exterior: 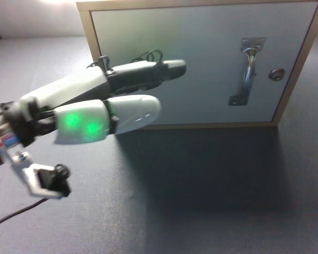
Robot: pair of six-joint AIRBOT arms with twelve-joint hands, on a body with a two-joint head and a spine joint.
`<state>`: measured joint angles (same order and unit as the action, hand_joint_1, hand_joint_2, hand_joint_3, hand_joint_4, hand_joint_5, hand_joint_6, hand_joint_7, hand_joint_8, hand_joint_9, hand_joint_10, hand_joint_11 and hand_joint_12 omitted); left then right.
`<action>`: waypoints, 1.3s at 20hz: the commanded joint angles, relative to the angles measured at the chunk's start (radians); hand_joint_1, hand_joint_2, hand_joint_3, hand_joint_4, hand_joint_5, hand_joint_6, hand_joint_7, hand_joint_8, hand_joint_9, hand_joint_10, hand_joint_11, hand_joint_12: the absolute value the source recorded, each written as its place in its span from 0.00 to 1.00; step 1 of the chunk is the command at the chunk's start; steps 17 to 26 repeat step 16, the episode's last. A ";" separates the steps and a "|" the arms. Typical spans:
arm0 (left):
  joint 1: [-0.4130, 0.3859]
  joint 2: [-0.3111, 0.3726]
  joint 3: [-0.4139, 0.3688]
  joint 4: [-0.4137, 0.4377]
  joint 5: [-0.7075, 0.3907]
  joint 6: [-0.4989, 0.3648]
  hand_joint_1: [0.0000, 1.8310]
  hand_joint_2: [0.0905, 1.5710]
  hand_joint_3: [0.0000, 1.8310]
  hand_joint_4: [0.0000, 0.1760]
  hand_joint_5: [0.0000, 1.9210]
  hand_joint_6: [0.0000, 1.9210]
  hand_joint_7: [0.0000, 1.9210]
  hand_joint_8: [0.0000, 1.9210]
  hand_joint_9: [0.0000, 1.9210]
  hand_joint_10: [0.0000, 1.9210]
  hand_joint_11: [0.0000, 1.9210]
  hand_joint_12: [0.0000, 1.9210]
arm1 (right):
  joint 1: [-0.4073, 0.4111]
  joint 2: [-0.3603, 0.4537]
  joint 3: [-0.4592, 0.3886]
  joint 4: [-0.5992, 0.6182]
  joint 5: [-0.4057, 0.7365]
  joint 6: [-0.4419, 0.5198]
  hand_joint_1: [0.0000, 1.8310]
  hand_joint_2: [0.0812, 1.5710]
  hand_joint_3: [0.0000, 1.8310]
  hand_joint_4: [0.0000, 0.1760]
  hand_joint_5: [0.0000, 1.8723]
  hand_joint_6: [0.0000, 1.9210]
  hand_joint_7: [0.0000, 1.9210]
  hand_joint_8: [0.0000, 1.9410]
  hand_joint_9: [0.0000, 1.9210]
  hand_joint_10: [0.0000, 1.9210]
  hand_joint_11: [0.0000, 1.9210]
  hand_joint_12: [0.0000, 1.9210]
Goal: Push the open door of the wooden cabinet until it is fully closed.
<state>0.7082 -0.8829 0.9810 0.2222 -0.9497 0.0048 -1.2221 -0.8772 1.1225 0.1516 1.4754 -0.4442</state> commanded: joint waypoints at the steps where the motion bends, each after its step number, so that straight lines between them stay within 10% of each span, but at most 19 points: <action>1: 0.002 0.018 -0.008 -0.027 -0.160 -0.005 0.08 0.93 0.00 0.00 0.17 0.00 0.17 0.01 0.16 0.01 0.14 0.05 | 0.005 0.002 0.005 0.025 0.128 0.011 0.29 0.93 0.00 0.00 0.25 0.00 0.21 0.00 0.20 0.00 0.13 0.19; 3: 0.063 0.065 -0.044 -0.076 -0.228 -0.005 0.05 0.94 0.00 0.00 0.15 0.00 0.16 0.00 0.15 0.00 0.12 0.05 | 0.005 0.002 0.005 0.025 0.131 0.011 0.29 0.92 0.00 0.00 0.25 0.00 0.22 0.00 0.20 0.00 0.14 0.19; 5: 0.105 0.096 -0.068 -0.128 -0.275 -0.005 0.09 0.90 0.00 0.23 0.11 0.00 0.13 0.00 0.11 0.00 0.00 0.21 | 0.005 0.003 0.005 0.025 0.132 0.011 0.24 0.93 0.00 0.00 0.24 0.00 0.21 0.00 0.20 0.00 0.15 0.19; 9: 0.206 0.147 -0.090 -0.258 -0.385 -0.005 0.06 0.86 0.00 0.00 0.16 0.01 0.19 0.00 0.19 0.01 0.07 0.24 | 0.005 0.004 0.005 0.025 0.144 0.011 0.22 0.94 0.00 0.00 0.24 0.00 0.22 0.00 0.20 0.00 0.14 0.20; 15: 0.312 0.178 -0.117 -0.424 -0.544 -0.005 0.11 0.90 0.00 0.04 0.12 0.00 0.13 0.00 0.11 0.00 0.01 0.19 | 0.010 0.005 0.004 0.028 0.173 0.016 0.24 0.96 0.00 0.00 0.23 0.00 0.21 0.00 0.21 0.00 0.10 0.32; 26: 0.316 0.178 -0.120 -0.428 -0.551 -0.005 0.11 0.90 0.00 0.04 0.12 0.00 0.13 0.00 0.11 0.00 0.01 0.19 | 0.015 0.005 0.004 0.028 0.178 0.016 0.24 0.96 0.00 0.00 0.23 0.00 0.21 0.00 0.21 0.00 0.10 0.32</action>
